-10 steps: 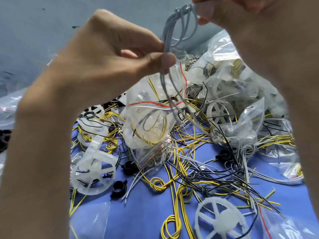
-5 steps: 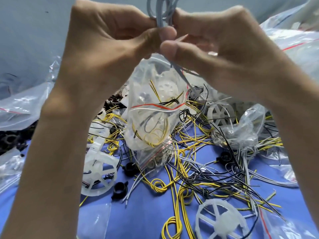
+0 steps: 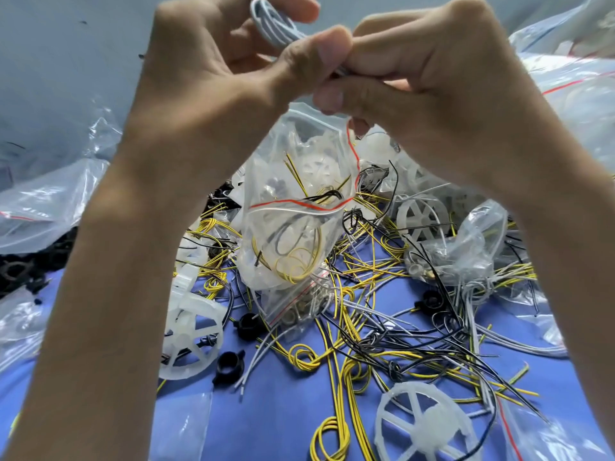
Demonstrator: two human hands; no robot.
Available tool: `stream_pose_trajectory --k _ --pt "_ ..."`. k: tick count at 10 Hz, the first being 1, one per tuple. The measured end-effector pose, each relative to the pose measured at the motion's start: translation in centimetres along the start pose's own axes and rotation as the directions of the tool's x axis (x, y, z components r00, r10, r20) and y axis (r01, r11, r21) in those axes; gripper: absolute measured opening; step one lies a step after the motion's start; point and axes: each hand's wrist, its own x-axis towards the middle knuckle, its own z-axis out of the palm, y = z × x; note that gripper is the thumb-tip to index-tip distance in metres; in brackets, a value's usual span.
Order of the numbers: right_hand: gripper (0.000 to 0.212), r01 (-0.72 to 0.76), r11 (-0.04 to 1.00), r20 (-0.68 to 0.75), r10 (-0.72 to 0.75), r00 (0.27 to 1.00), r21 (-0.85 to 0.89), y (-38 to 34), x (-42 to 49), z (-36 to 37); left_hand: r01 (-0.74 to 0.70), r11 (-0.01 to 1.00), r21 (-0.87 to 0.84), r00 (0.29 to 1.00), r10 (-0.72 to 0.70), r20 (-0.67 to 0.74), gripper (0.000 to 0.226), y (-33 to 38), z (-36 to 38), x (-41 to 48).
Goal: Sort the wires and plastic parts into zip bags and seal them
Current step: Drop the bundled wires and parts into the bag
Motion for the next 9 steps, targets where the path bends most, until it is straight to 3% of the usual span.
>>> stream_pose_trajectory --k 1,2,4,5,6,7,9 --pt "0.010 -0.002 0.999 0.051 0.000 0.999 0.033 -0.1 -0.1 -0.4 0.060 0.997 -0.044 0.998 -0.061 -0.012 0.010 -0.1 0.1 0.0" --pt "0.016 -0.034 0.999 0.080 0.033 0.996 0.017 0.1 -0.2 -0.8 0.069 0.997 -0.029 0.997 -0.070 -0.039 0.007 -0.6 0.0 -0.1" --pt "0.021 -0.177 0.977 0.004 0.179 0.984 -0.117 0.1 -0.2 -0.7 0.091 0.995 0.039 0.991 -0.087 -0.097 0.022 -0.6 0.6 0.0" --pt "0.009 -0.220 0.976 -0.004 0.220 0.976 0.002 0.1 -0.2 -0.6 0.101 0.993 0.062 0.994 -0.097 -0.051 0.016 -0.6 0.3 0.0" --pt "0.015 -0.259 0.931 -0.055 0.282 0.958 0.257 0.2 0.0 -0.9 0.139 0.981 0.133 0.989 -0.143 0.022 0.022 -1.3 -0.6 0.1" --pt "0.011 -0.280 0.897 -0.069 0.321 0.945 0.343 0.2 0.1 -0.7 0.169 0.918 0.358 0.971 -0.218 0.102 0.029 -2.1 -1.4 -0.2" --pt "0.012 -0.270 0.918 -0.006 0.284 0.959 0.289 0.1 0.4 0.6 0.240 0.771 0.591 0.951 -0.308 0.017 0.031 -2.3 -1.7 -0.4"
